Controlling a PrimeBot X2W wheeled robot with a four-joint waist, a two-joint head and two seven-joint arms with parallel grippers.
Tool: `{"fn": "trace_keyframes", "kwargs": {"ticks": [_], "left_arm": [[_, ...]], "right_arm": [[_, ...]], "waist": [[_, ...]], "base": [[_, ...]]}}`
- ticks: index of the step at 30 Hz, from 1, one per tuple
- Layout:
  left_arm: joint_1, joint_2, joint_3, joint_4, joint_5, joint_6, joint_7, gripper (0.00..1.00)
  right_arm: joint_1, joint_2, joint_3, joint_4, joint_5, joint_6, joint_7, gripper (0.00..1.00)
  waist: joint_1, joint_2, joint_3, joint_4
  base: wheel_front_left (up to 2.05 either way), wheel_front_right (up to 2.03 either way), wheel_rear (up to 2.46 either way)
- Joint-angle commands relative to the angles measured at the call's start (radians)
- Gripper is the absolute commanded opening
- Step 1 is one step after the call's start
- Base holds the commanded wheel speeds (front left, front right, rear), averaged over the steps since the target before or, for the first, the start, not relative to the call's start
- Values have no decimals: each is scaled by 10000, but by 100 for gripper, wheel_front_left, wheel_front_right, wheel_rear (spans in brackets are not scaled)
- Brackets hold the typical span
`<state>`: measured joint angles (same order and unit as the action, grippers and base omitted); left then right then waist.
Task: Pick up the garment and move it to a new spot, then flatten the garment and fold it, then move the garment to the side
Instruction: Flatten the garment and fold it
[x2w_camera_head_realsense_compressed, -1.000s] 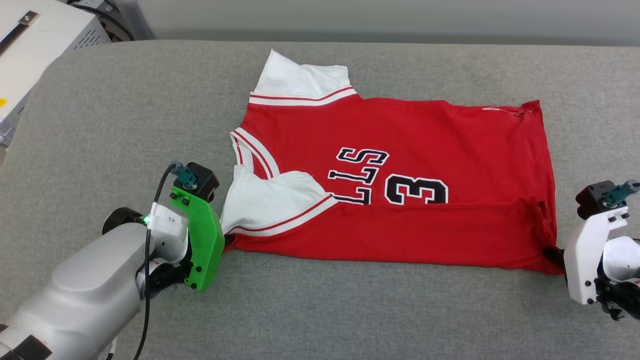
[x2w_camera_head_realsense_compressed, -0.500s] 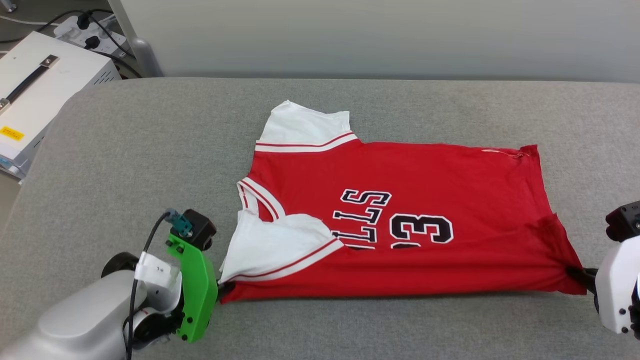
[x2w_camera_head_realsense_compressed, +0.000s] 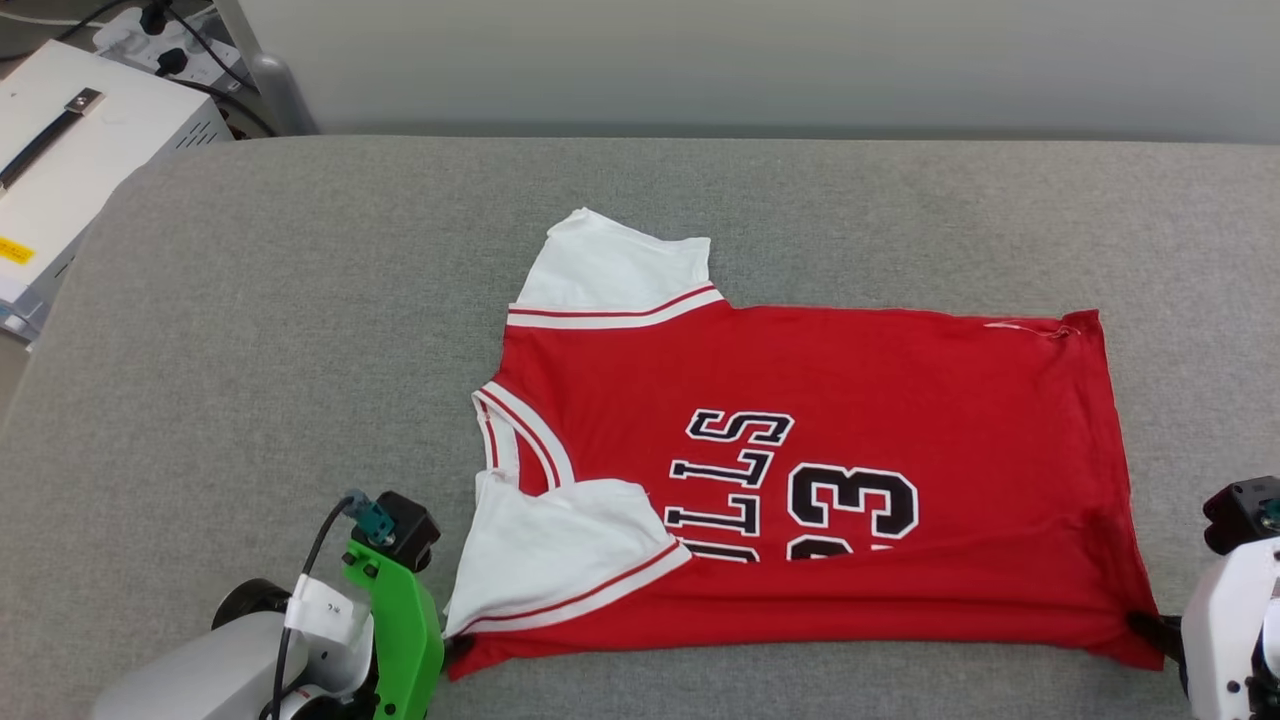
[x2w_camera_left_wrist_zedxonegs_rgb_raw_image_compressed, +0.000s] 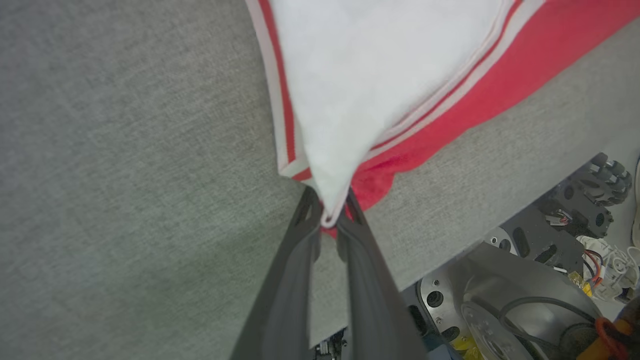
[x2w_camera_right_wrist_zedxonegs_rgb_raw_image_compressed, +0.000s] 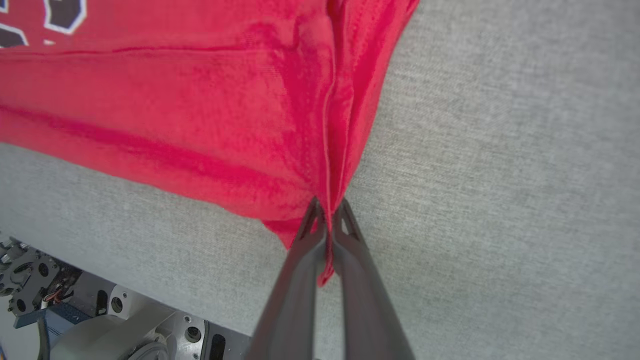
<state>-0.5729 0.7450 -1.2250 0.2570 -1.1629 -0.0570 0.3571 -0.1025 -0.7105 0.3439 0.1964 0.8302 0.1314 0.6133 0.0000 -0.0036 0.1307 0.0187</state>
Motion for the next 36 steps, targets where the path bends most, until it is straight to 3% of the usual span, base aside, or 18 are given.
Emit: {"fn": "trace_keyframes", "kwargs": {"ticks": [1, 4, 5, 6, 7, 8, 16, 17, 25, 31, 36], "left_arm": [[98, -88, -22, 213, 10, 54, -28, 0], [63, -310, -3, 595, -5, 28, -104, 0], [54, -376, 23, 712, -15, 18, -169, 8], [49, -417, 51, 800, -15, 16, -246, 83], [41, -437, 77, 869, -2, 0, -331, 100], [29, -440, 127, 934, 13, -17, -465, 100], [-448, 142, 698, 475, 365, 174, -1397, 100], [-918, 327, 1067, 236, 817, 542, -2045, 100], [-2507, 122, 1809, 132, 1926, 1260, -3194, 100], [-3974, -355, 2204, 727, 2277, 1138, -3355, 100], [-5442, -880, 2296, 1677, 2626, 714, -3191, 100]], "right_arm": [[1, 129, -10, 177, -126, -7, 43, 0], [-118, 367, 67, 500, -271, -7, 50, 0], [-154, 423, 59, 583, -291, -7, 6, 5], [-177, 454, 43, 625, -322, -7, -79, 38], [-205, 473, 20, 641, -362, -7, -208, 49], [-237, 487, -49, 660, -424, -7, -427, 100], [-341, 520, -866, 93, -1072, -7, -2498, 100], [-458, 908, -1713, -140, -1677, -7, -3675, 100], [-605, 2664, -3706, -1532, -3645, -7, -5863, 100], [-729, 3948, -4305, -2680, -4878, -7, -6774, 100], [-887, 4495, -4212, -3366, -5594, -7, -7491, 100]], "waist": [[0, 36, 123, -5], [0, 36, 183, 13], [0, 36, 175, 25], [0, 36, 154, 37], [0, 36, 120, 46], [0, 36, 48, 62], [0, 36, -401, 105], [0, 36, -413, 79], [0, 36, 146, -312], [0, 36, 942, -766], [0, 36, 1667, -1132]], "base": [[0, 0, 0], [0, 0, 0], [0, 0, 0], [0, 0, 0], [0, 0, 0], [0, 0, 0], [0, 0, 0], [0, 0, 0], [0, 0, 0], [0, 0, 0], [0, 0, 0]]}}
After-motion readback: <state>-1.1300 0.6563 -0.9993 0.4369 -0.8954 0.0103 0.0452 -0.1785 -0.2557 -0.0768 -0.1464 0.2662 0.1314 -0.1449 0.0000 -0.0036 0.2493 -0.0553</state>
